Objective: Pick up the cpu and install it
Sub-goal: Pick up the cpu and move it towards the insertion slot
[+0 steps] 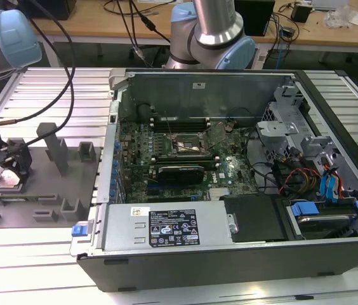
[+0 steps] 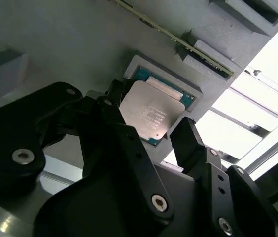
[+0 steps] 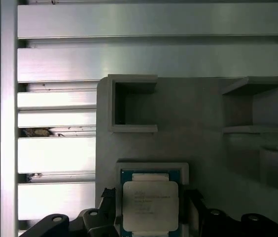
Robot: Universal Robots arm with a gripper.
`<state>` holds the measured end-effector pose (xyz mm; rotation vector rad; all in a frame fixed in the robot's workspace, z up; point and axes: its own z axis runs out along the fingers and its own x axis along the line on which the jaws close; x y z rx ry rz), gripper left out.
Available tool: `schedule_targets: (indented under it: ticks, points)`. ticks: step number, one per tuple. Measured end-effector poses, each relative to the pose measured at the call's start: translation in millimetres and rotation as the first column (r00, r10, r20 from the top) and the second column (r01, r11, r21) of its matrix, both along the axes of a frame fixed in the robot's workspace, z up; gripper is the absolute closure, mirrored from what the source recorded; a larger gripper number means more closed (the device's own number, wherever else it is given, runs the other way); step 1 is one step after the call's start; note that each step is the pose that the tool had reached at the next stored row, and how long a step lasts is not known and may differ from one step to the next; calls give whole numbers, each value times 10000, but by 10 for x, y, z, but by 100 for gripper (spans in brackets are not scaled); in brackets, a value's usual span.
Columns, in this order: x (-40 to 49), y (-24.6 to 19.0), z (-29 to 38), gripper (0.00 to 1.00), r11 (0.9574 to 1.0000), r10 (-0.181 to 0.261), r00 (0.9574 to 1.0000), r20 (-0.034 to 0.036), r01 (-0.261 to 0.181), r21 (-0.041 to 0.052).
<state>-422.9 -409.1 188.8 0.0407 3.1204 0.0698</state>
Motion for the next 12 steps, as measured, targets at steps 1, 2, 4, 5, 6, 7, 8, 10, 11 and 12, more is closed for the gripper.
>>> schedule_targets:
  ticks: [1, 2, 4, 5, 6, 7, 8, 10, 11, 12]
  points:
    - [1, -1, 1, 34, 10000, 1, 10000, -1, -1, -1]
    - [1, 0, 0, 34, 10000, 1, 10000, -1, -1, 0]
    - [2, 0, 0, 34, 10000, 1, 10000, 0, -1, 0]
    - [2, 0, 0, 34, 10000, 1, 10000, -1, -1, 0]
    - [2, 0, 0, 35, 10000, 0, 10000, 0, 0, 0]
    - [3, 0, 0, 35, 10000, 1, 10000, 0, -1, -1]
    - [3, 0, 0, 43, 10000, 1, 10000, -1, -1, 0]
    - [3, 0, 0, 43, 10000, 1, 10000, -1, -1, 0]
    - [4, -1, 1, 44, 10000, 1, 10000, -2, -1, -1]
    - [4, 0, 1, 45, 10000, 1, 10000, -1, -1, -1]
